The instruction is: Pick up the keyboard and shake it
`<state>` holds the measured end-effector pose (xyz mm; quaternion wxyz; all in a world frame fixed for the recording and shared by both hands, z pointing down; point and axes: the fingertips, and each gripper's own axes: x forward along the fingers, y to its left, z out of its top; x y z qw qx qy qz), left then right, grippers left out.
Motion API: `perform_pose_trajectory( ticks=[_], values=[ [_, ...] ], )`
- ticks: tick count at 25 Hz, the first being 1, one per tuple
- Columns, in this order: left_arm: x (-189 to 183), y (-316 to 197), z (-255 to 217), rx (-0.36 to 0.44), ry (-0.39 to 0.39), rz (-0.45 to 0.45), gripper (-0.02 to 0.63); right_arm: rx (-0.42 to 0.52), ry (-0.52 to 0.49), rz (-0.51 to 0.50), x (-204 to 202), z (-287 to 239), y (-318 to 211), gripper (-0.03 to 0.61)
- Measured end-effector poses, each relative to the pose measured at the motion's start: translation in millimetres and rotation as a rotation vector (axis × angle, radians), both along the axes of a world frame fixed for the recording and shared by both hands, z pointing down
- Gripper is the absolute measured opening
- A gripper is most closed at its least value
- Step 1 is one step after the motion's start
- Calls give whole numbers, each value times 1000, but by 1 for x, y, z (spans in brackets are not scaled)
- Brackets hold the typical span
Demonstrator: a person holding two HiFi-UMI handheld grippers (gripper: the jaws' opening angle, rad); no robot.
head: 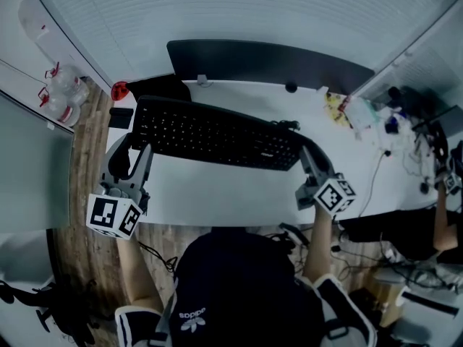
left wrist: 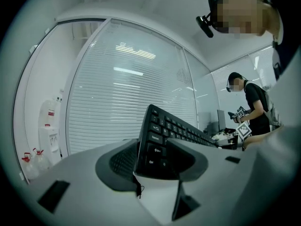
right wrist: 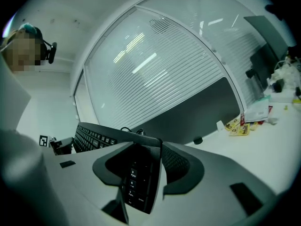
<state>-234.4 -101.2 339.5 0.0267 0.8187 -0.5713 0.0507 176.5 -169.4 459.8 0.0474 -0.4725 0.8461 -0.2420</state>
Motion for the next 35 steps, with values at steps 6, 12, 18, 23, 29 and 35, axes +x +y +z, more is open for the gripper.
perform_pose_trajectory(
  ticks=[6,12,18,23,29,35],
  values=[
    [-2,-3,0,3,-5,-15,195,-41,-12,16,-2,13,-4,178],
    [-3,-2,2,-4,7,-1,192,-54,-10,-2,-6,17,-2,179],
    [-1,4,-11,24,8,-10,192,-17,18,-15,-4,3,-1,178],
    [-1,-6,-4,20,10,-13,192,-8,34,5,-6,2,-13,179],
    [-2,-3,-2,19,35,7,187,-26,10,23,2,7,-9,179],
    [1,4,-7,16,62,13,187,-28,46,11,5,-3,1,178]
  ],
)
